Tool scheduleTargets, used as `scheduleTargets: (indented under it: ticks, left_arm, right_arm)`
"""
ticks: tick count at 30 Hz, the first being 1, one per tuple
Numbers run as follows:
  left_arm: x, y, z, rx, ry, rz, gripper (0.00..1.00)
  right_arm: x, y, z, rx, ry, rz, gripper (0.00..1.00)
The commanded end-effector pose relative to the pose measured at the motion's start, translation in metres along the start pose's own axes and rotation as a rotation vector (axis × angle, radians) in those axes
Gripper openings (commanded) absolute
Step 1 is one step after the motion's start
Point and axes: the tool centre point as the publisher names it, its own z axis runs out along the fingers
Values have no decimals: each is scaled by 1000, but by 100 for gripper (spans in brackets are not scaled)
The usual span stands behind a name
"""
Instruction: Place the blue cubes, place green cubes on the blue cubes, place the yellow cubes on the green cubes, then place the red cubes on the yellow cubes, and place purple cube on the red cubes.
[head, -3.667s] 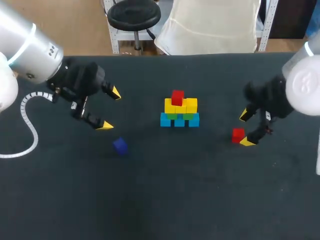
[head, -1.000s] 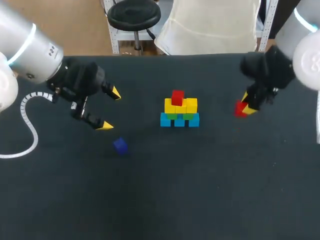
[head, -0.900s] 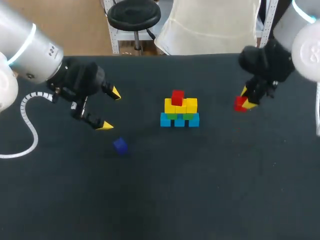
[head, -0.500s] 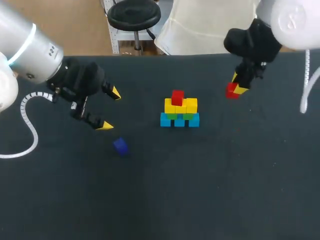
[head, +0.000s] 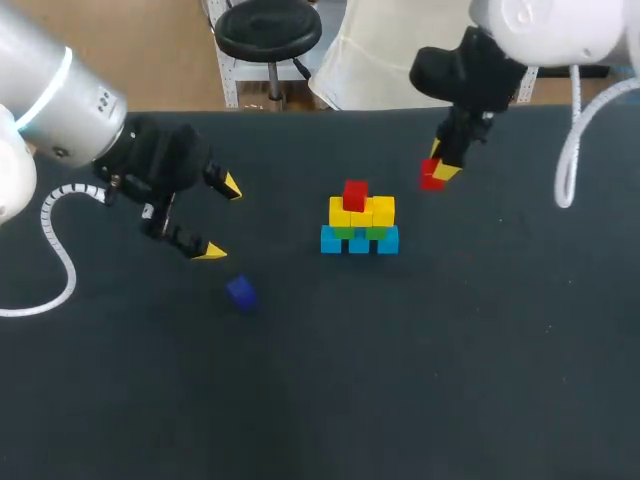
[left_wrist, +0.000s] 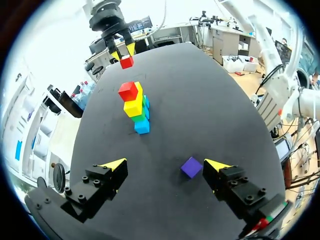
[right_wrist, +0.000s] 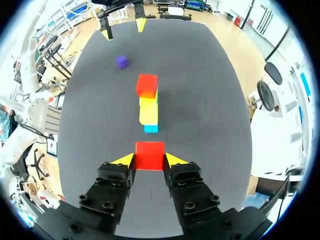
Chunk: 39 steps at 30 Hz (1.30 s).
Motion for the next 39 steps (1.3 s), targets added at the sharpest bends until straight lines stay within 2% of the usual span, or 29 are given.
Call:
scheduleTargets:
  ticks: [1,10,39]
  left_arm:
    - [1,1,0,0,-3,3,100]
    - [1,1,0,0,-3,3,100]
    - [1,1,0,0,-3,3,100]
  right_arm:
    - [-15,-6,10,-34,13,-11,0]
    - [-35,-3,22,-54,8,-24,0]
    - [-65,6,37,-89,14,-62,0]
